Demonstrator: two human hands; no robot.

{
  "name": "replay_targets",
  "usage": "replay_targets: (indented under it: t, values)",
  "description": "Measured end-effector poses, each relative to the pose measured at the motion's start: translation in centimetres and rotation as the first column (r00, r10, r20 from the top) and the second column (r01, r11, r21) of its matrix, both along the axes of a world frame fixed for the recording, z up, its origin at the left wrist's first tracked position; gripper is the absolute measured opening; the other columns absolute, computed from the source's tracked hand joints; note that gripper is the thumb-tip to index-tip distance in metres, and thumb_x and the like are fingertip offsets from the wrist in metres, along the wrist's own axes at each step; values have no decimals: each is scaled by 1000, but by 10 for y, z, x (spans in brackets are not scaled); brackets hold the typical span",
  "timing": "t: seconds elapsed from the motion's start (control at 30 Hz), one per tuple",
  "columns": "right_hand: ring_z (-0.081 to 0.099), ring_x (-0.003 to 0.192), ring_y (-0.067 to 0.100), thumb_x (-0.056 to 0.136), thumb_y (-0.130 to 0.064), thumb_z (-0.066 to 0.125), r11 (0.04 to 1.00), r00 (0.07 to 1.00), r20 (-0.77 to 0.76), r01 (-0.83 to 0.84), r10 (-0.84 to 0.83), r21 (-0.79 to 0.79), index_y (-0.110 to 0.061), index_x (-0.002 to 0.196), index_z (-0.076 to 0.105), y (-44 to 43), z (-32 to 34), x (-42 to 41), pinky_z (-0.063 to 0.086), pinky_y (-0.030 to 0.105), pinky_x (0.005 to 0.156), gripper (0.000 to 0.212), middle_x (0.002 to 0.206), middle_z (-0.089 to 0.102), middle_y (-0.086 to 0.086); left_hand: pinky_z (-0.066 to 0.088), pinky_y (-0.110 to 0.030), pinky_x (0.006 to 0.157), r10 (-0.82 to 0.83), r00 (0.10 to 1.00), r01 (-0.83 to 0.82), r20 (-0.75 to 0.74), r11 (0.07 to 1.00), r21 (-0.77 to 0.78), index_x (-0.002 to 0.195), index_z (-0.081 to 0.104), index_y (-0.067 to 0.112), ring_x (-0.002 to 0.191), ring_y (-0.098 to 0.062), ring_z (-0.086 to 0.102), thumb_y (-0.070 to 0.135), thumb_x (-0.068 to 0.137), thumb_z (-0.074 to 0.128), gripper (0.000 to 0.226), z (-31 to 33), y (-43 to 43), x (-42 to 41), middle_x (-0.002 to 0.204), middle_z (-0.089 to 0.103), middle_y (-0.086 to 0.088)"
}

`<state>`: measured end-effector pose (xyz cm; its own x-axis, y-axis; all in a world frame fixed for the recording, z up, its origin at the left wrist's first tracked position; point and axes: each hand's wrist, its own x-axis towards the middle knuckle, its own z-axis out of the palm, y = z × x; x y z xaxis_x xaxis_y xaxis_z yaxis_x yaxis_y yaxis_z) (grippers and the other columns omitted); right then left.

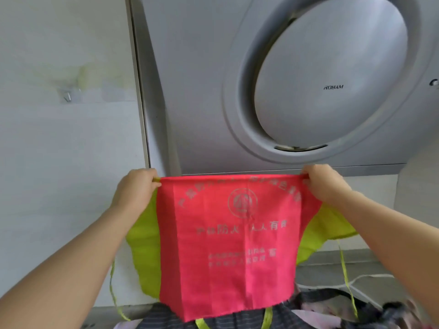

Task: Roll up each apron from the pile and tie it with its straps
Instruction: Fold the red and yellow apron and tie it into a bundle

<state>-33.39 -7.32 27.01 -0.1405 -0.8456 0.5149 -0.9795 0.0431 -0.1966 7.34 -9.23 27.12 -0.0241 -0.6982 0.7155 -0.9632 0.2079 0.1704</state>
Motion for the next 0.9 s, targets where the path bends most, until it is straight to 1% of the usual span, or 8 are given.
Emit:
replay_targets:
  t: [0.27,0.47,0.53,0.6,0.67,0.7,0.8,0.9]
  values:
    - [61,105,28,90,-11,50,968,932,-271,249,-242,-8,-20,108,63,10,28,10,40,28,71,24,112,64,5,36,-31,65,262,930,-270,257,963,-6,99,67,18,98,-29,55,22,97,52,16,29,3,-1,94,62,-5]
    - [66,94,16,94,-15,50,919,978,-12,201,-209,339,-7,91,63,20,36,13,50,25,83,15,101,71,-1,50,-29,78,290,957,-240,-12,814,530,106,62,4,98,-26,65,26,99,50,25,27,3,0,96,69,-9]
    - [67,59,10,100,-13,40,858,947,248,52,-205,511,-6,83,53,23,35,11,56,27,60,23,83,74,4,51,-23,53,158,935,54,-316,821,568,98,54,5,82,-24,71,14,102,44,14,22,3,3,86,61,-11]
    - [66,50,27,102,-6,31,923,576,810,-244,-108,297,-6,107,45,22,31,5,49,27,34,14,96,64,14,44,-17,36,42,591,413,-806,843,346,103,53,8,54,-16,69,8,104,33,20,18,12,2,92,59,-13]
    - [64,57,36,102,-6,31,949,186,983,-309,-2,61,-15,118,41,27,25,6,53,37,38,20,115,46,11,54,-18,47,-89,290,512,-953,856,76,116,54,11,51,-11,68,8,105,29,27,16,19,1,106,58,-12]
    - [65,56,35,102,-6,32,954,108,992,-299,64,-29,-15,116,43,31,23,9,54,40,43,20,113,47,10,57,-19,53,-150,229,493,-962,870,-18,118,54,12,53,-10,69,9,105,29,29,15,23,-3,107,58,-11]
    - [65,64,28,101,-9,34,941,162,936,-186,312,-282,-16,92,53,38,18,28,57,35,54,23,90,54,7,57,-18,58,-293,193,369,-936,906,-208,112,54,10,56,-7,69,7,104,28,27,16,35,-8,95,61,-9]
    - [68,67,19,101,-12,35,859,232,831,-46,506,-510,-22,82,55,55,11,39,59,30,60,29,80,59,2,57,-20,67,-397,309,182,-864,917,-356,96,61,11,61,-8,69,1,94,26,37,16,60,-11,81,63,-12]
